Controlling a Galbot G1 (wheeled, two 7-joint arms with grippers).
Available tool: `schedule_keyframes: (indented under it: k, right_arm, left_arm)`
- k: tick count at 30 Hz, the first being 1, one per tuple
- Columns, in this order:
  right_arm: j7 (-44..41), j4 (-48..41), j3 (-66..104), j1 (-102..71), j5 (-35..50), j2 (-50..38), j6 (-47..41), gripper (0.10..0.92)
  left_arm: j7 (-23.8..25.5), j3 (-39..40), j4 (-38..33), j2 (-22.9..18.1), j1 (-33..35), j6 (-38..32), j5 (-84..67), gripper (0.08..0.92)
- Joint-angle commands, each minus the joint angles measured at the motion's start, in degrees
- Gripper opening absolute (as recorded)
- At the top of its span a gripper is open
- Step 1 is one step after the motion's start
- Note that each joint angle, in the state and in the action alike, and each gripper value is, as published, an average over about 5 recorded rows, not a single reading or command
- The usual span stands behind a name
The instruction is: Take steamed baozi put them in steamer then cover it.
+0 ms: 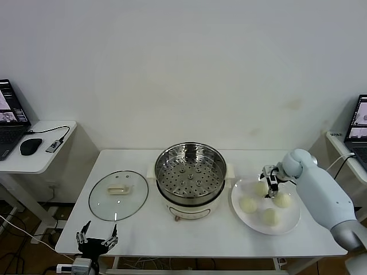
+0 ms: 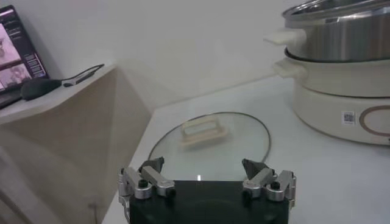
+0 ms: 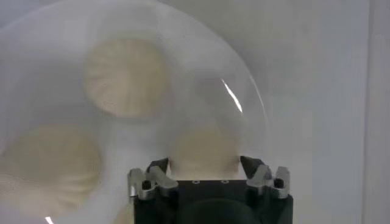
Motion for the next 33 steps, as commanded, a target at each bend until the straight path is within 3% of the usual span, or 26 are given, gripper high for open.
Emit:
schedule_keyframes:
  k: [1,6,14,22,27,33]
  right_arm:
    - [0.14,-0.51,-0.08,0.20,0.41,0.19,-0.31,0.652]
    - [-0.95,0.05,0.19,0.51,2.22,-0.59,-1.10,0.598]
    - [-3.81,4.98,-3.02,4.49,9.07,-4.48,-3.57,0.594]
    - [-7.01,8.18,-17.05,19.96,20.55,-5.16,-6.41,0.594]
    - [-9.48,4.75,-27.25,33.44,26.93,0.19,-6.54,0.594]
    - [-12.44,-5.88,-31.33,42.43,30.40,12.31,-0.69,0.594]
  left_arm:
    - [-0.01,0.00,0.08,0.00,0.00,0.02,0.01,0.823]
    - [-0.10,0.05,0.21,-0.04,0.13,0.00,-0.02,0.823]
    - [-0.20,0.20,0.06,-0.21,-0.07,0.05,0.01,0.823]
    - [-0.77,-0.21,-0.27,-0.22,-0.28,1.25,0.40,0.823]
    - [-1.33,-1.01,-0.92,-0.15,-0.18,1.68,0.37,0.823]
    - [-1.80,-2.08,-1.98,0.43,0.23,1.71,-0.13,0.823]
